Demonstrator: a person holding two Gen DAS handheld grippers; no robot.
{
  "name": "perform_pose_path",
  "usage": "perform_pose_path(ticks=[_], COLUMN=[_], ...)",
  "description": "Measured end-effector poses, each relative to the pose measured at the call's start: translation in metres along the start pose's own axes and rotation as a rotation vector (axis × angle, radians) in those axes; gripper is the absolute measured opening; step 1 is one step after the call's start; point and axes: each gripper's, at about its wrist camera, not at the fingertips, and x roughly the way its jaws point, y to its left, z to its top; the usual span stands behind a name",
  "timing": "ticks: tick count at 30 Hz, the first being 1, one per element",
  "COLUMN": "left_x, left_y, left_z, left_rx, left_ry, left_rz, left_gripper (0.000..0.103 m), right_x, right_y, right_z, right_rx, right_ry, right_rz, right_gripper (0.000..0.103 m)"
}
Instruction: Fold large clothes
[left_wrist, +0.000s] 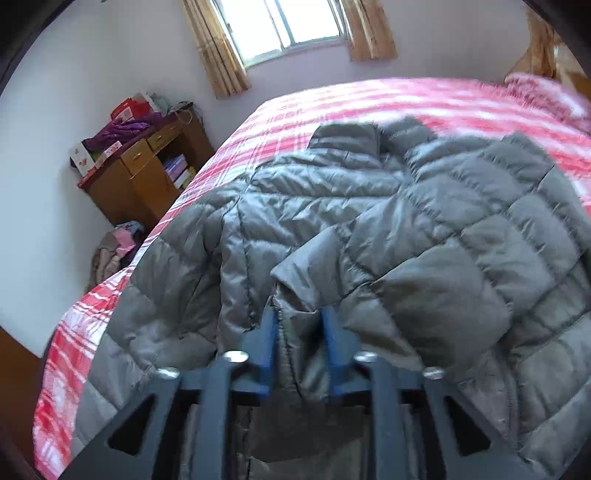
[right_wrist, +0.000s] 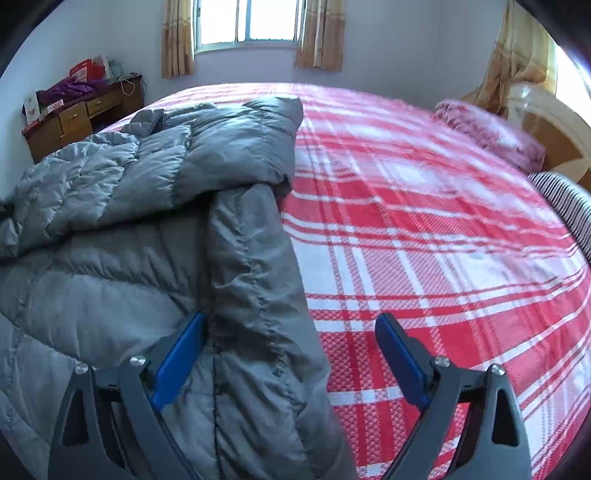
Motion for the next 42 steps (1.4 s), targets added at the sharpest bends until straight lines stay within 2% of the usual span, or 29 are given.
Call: perform_pose_path(ticks=[1,3,5,6,7,9,12,14,16,18,19,21,24,28,32,35,42], left_x=[-0.003,-0.018,-0.034,-0.041,-0.05,-0.06,-0.054,-0.041,-0.023,0.005,0.015,0.044,0.076,0.086,0.095,0.101,0.105], left_y=[0.002,0.013,0.027,0.035,0.042,0.047,0.031,0.016,0.0,-0.012,-0.017,-0.022,-0.029,-0.03,-0.021,-0.017,-0.02], left_z=[0.001,0.005,0.01,0.013,0.018,0.03,0.046,0.051,0.051,0.049,0.048,0.043,0.035,0.033,0.032,0.032,0.034], left_rx=[0.003,-0.003,-0.011,-0.024,-0.046,-0.081,-0.096,-0.11,-0.119,-0.122,-0.124,-0.139,-0.118,-0.125,-0.176,-0.205,-0.203], left_ry=[-0.003,-0.059,-0.114,-0.139,-0.17,-0.204,-0.19,-0.188,-0.198,-0.154,-0.129,-0.052,0.012,0.032,0.052,0.068,0.077], left_rz=[0.011,0.031,0.085,0.11,0.117,0.082,0.107,0.12,0.165,0.173,0.157,0.147,0.13,0.112,0.066,0.04,0.045], left_gripper=[0.047,0.055,0.083,0.086,0.087,0.087,0.088,0.088,0.088,0.088,0.088,0.088,0.088,0.095,0.1,0.101,0.102], right_x=[-0.002,-0.011,-0.029,-0.039,-0.049,-0.064,-0.066,-0.056,-0.037,-0.016,-0.004,0.016,0.045,0.066,0.073,0.079,0.081], right_y=[-0.005,-0.016,-0.022,-0.025,-0.028,-0.034,-0.036,-0.024,-0.009,0.011,0.021,0.029,0.039,0.041,0.042,0.047,0.051], right_z=[0.001,0.002,0.005,0.008,0.014,0.028,0.063,0.085,0.102,0.112,0.115,0.116,0.109,0.1,0.099,0.099,0.097], right_rx=[0.021,0.046,0.012,-0.015,-0.035,-0.031,-0.016,-0.022,-0.038,-0.066,-0.077,-0.059,-0.067,-0.083,-0.086,-0.105,-0.123], right_ry=[0.016,0.034,0.019,0.01,-0.001,-0.036,-0.1,-0.133,-0.147,-0.176,-0.182,-0.165,-0.122,-0.07,-0.033,-0.008,0.007], right_rz=[0.039,0.064,0.062,0.056,0.052,0.047,0.035,0.014,0.022,-0.005,-0.021,0.02,0.048,0.046,0.041,0.02,-0.003], right_gripper=[0.095,0.09,0.079,0.079,0.079,0.079,0.079,0.079,0.077,0.075,0.073,0.066,0.065,0.065,0.065,0.065,0.066])
